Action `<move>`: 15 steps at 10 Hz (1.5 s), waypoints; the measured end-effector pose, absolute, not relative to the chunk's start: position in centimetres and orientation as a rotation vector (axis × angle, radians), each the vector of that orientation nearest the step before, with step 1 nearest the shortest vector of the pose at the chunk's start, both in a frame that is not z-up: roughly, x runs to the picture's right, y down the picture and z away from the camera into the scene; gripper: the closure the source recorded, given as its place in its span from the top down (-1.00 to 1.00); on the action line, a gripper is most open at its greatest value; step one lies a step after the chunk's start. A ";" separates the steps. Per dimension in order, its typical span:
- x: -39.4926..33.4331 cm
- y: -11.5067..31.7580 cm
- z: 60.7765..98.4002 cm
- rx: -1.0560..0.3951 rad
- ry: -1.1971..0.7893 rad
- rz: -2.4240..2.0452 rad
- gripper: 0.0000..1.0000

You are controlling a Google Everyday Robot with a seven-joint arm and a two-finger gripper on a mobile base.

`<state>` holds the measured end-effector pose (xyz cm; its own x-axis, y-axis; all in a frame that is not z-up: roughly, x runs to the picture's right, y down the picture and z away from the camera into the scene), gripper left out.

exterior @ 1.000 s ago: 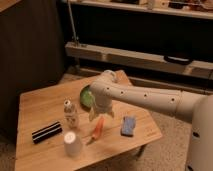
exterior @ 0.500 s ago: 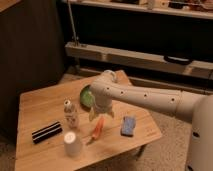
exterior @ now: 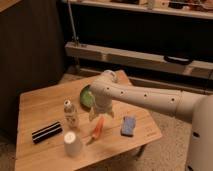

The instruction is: Place the pepper on the white sponge

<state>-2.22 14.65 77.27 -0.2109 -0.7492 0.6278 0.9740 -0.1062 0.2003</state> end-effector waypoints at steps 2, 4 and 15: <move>-2.2 14.6 77.2 -0.439 -0.685 -1.667 0.42; -1.6 14.9 76.8 -0.435 -0.648 -1.585 0.42; -4.2 20.3 78.6 -0.457 -0.656 -1.463 0.42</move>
<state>-4.24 20.26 78.64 -0.0136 -0.7552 0.6554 0.9917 0.0738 0.1056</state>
